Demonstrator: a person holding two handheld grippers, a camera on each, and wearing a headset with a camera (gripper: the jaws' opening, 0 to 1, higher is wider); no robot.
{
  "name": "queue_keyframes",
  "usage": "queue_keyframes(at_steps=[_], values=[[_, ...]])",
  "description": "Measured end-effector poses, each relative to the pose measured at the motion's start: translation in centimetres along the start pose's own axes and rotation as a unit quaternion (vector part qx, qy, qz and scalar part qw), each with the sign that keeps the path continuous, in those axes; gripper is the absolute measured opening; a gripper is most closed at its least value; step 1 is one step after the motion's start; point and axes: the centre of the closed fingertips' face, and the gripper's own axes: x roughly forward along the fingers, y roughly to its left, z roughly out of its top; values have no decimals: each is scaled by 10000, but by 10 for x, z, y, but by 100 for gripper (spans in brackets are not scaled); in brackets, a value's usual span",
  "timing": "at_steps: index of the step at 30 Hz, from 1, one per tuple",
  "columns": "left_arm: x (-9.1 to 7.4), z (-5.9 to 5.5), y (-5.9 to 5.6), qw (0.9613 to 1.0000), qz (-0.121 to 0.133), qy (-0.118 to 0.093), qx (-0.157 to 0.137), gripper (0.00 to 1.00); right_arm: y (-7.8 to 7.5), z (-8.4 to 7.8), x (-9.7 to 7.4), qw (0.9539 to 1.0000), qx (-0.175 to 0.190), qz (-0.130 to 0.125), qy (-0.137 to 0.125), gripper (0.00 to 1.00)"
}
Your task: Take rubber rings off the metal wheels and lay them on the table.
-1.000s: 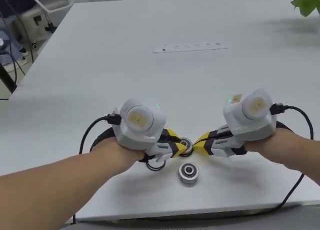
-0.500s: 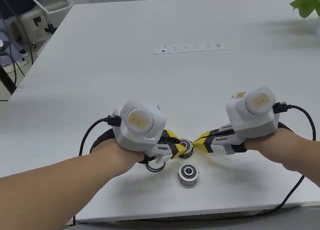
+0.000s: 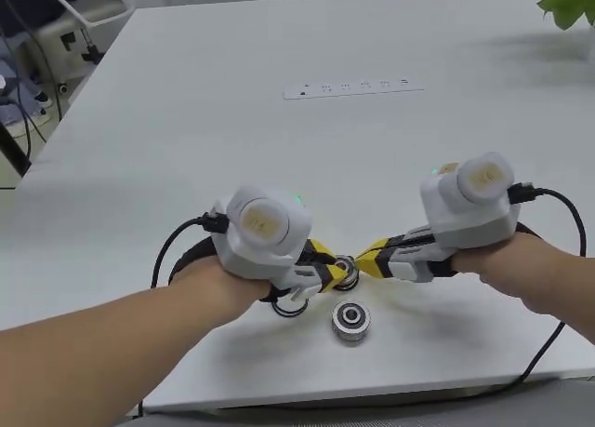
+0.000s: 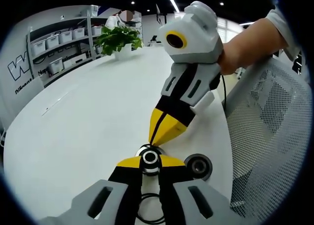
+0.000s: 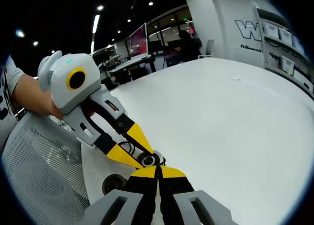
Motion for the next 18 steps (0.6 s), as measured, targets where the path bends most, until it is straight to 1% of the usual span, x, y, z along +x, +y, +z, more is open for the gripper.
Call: queue_keyframes(at_steps=[7,12,18], values=[[0,0,0,10000,13,-4,15,6,0,0,1,10000,-12,16,-13,0],[-1,0,-1,10000,4,-4,4,6,5,1,2,9999,-144,36,17,0],[-1,0,-1,10000,-4,-2,12,6,4,0,1,9998,-174,74,18,0]])
